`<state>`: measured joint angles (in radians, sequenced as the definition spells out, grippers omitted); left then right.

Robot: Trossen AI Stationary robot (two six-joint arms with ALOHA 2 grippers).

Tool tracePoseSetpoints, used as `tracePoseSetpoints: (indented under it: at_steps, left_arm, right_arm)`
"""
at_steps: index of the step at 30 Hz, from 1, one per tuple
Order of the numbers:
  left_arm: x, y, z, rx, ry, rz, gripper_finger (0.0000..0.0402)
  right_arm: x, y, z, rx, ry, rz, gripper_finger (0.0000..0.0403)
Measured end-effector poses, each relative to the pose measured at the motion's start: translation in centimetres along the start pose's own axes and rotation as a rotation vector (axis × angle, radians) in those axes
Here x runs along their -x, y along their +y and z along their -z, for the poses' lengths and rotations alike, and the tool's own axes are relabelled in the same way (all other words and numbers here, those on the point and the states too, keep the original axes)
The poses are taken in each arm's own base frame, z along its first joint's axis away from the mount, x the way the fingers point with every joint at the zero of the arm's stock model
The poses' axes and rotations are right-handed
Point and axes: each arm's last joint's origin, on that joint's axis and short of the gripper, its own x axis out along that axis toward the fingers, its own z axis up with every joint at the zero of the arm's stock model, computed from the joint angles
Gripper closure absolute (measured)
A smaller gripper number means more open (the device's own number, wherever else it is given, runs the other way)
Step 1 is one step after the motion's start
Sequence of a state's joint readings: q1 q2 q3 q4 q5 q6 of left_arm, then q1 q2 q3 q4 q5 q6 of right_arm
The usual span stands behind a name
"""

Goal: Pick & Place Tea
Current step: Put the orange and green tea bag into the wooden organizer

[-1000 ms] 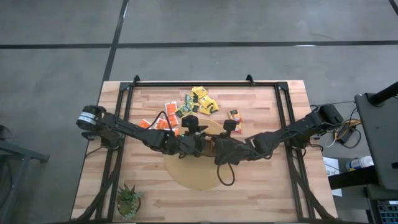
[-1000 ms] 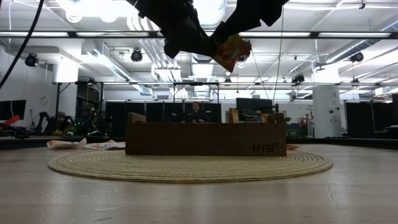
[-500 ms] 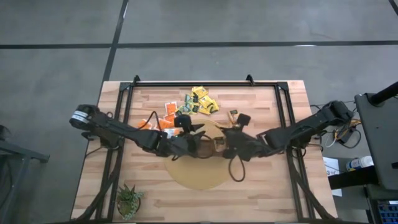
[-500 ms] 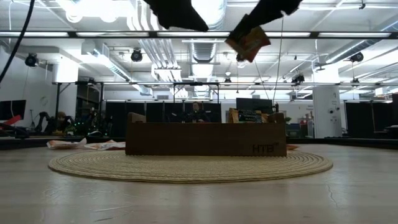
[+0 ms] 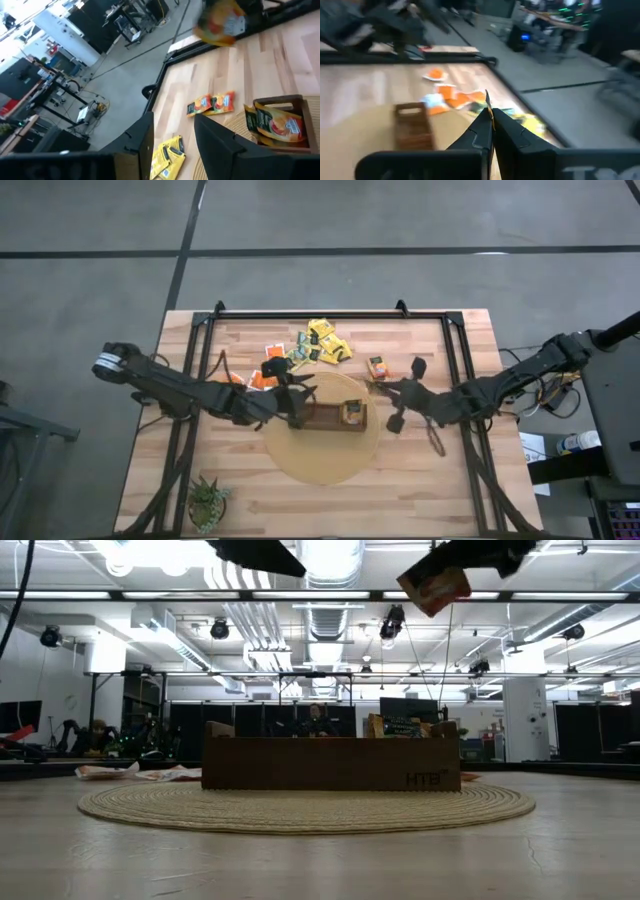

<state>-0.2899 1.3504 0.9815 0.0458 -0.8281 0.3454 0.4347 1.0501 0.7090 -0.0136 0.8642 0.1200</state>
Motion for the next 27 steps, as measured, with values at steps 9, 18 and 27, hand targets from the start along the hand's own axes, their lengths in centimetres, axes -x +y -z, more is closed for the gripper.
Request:
tracePoseSetpoints:
  at_steps: [9,18,27]
  left_arm:
    - [1.8,1.6,0.9,0.111,-0.044,-0.012,0.0266]
    - [2.4,2.2,1.3,0.148,-0.081,-0.024,0.0266]
    - [2.5,2.4,1.2,0.160,-0.091,-0.024,0.0266]
  right_arm:
    - [1.4,-0.1,3.7,-0.174,-0.275,-0.158,0.0394]
    - [0.5,0.0,7.4,-0.064,-0.346,-0.248,0.0394]
    - [-1.4,0.2,9.7,0.009,-0.403,-0.340,0.0394]
